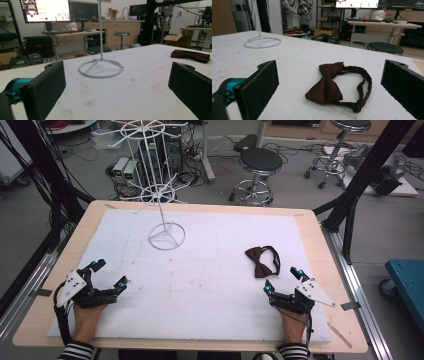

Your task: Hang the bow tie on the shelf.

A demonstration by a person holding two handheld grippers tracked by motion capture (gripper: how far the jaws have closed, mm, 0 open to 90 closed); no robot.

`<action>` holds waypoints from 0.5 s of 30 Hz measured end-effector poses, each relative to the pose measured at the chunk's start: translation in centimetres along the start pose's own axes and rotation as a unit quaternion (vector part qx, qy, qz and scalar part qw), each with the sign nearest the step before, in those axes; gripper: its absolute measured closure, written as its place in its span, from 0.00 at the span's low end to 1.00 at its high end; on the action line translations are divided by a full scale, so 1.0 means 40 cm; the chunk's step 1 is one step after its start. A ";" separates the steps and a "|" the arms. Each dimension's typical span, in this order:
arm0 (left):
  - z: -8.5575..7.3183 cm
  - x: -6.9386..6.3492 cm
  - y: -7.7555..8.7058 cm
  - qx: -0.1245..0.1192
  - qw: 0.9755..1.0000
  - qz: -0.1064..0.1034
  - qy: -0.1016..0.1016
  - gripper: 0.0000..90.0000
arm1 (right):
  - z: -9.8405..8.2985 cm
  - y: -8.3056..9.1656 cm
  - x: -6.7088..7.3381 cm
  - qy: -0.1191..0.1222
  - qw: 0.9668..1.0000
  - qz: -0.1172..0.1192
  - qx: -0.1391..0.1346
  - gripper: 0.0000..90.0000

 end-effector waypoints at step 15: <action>0.000 -0.001 0.000 0.000 1.000 0.000 -0.001 0.02 | 0.001 0.000 -0.004 -0.008 1.000 0.000 0.001 0.01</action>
Point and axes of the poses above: each handheld gripper's, and its own axes: y roughly backward along the jaws, z roughly out of its top, x roughly to its left, the point moved 5 cm from there along -y, roughly forward along the jaws, and after that the axes turned 10 degrees about -z, right-handed, at the moved point
